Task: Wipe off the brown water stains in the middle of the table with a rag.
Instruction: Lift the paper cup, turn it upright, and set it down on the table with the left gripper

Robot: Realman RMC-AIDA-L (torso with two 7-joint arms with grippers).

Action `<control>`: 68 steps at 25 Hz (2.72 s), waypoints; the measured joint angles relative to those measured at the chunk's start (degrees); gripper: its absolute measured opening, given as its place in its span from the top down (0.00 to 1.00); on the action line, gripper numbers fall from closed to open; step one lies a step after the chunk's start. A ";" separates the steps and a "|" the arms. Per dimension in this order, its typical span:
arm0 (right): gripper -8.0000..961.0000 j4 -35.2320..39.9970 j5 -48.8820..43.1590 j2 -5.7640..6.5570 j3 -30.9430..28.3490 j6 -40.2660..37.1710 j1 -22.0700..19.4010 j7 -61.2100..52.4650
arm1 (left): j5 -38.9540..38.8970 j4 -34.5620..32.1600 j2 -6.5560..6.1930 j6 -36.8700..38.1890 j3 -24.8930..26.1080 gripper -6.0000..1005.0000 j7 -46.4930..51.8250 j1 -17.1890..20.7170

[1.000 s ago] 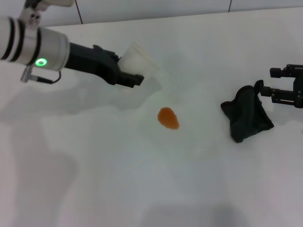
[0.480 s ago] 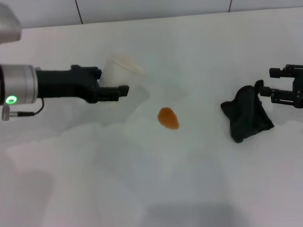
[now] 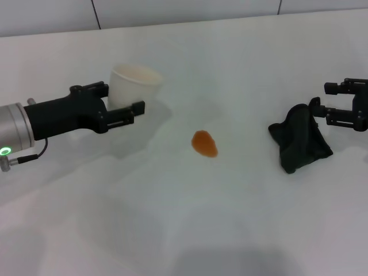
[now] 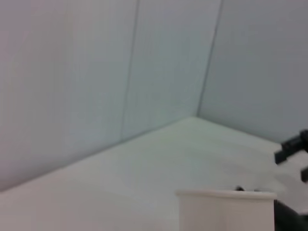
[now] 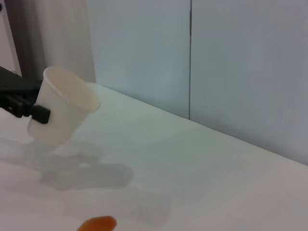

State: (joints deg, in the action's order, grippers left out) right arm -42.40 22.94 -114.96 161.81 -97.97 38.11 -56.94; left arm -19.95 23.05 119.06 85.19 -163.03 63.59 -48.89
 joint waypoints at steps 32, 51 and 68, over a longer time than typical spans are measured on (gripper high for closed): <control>0.36 0.12 0.76 -0.11 -0.07 0.07 0.05 0.43 | 2.97 -9.42 0.20 -13.49 0.08 0.27 -3.06 -1.09; 0.36 0.75 1.41 -0.11 -0.09 0.11 -0.68 1.08 | -4.10 -12.67 0.34 -14.94 0.11 0.27 -10.11 5.49; 0.36 1.62 1.40 0.00 0.00 1.46 -0.22 1.13 | -3.81 -16.03 0.27 -21.39 0.09 0.27 -14.14 4.47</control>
State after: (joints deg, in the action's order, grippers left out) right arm -40.78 24.35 -114.96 161.80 -96.51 37.89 -55.81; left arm -23.76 7.02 119.33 63.81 -162.95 49.45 -44.42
